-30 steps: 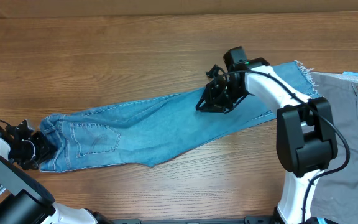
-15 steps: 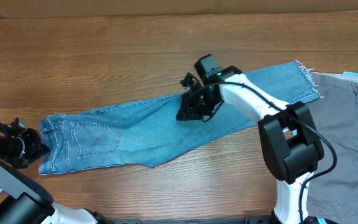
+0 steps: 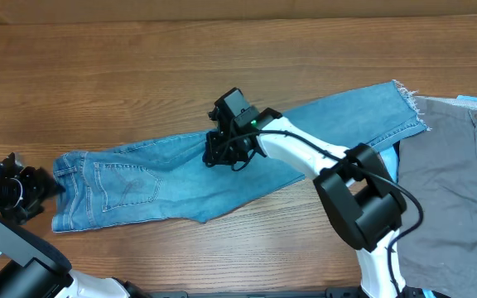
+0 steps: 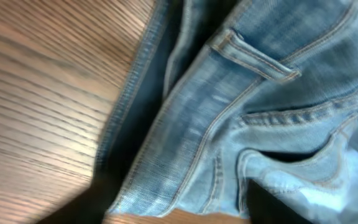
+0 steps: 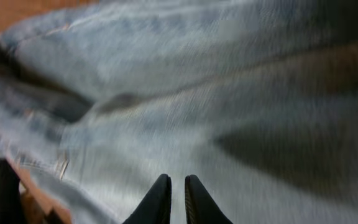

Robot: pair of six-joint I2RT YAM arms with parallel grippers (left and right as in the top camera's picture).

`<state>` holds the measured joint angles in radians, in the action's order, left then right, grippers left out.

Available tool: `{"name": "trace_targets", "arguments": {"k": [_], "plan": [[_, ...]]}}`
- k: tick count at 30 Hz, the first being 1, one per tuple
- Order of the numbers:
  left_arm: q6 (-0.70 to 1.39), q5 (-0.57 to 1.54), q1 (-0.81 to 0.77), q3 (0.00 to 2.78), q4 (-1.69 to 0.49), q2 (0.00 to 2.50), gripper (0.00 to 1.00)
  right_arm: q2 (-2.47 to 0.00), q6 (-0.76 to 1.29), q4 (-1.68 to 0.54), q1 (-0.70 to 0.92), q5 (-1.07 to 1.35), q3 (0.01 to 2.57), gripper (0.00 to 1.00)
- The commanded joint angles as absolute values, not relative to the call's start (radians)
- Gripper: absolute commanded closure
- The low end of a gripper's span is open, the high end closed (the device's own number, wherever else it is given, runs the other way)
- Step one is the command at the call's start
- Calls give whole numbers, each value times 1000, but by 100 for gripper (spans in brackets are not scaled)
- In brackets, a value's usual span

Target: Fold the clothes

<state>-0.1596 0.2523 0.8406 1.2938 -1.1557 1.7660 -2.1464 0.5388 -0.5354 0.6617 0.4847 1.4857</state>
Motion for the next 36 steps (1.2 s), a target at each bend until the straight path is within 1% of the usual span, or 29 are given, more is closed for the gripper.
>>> {"name": "trace_targets", "arguments": {"k": [1, 6, 10, 11, 16, 17, 20, 21, 22, 23, 24, 29, 32, 36], "plan": [[-136, 182, 851, 1285, -1139, 1763, 0, -2214, 604, -467, 658, 445, 1492, 88], [-112, 165, 850, 1284, -1116, 1768, 1, -2271, 603, -379, 656, 446, 1492, 88], [-112, 173, 850, 1275, -1130, 1779, 29, -2282, 603, -375, 655, 446, 1492, 88], [-112, 173, 850, 1263, -1128, 1779, 32, -2282, 603, -375, 655, 447, 1492, 88], [-111, 176, 850, 1177, -1068, 1779, 35, -2282, 603, -384, 655, 450, 1492, 88], [-111, 176, 850, 1168, -1062, 1779, 37, -2282, 603, -391, 655, 449, 1492, 88], [-111, 173, 850, 1155, -1051, 1779, 50, -2282, 603, -398, 655, 449, 1492, 88], [-111, 174, 850, 1154, -1050, 1779, 58, -2282, 603, -398, 655, 450, 1492, 88], [-111, 173, 850, 1153, -1051, 1779, 76, -2282, 603, -398, 655, 449, 1492, 88], [-111, 173, 850, 1153, -1055, 1779, 90, -2282, 603, -398, 655, 449, 1492, 88], [-107, 169, 850, 1153, -1069, 1779, 96, -2282, 604, -398, 655, 449, 1492, 88], [-36, 83, 867, 1153, -1151, 1779, 96, -2282, 640, -405, 650, 449, 1492, 88], [65, -51, 884, 1153, -1207, 1779, 96, -2282, 709, -421, 643, 449, 1492, 89], [196, -205, 905, 1153, -1256, 1779, 96, -2282, 712, -416, 635, 449, 1492, 89]]}}
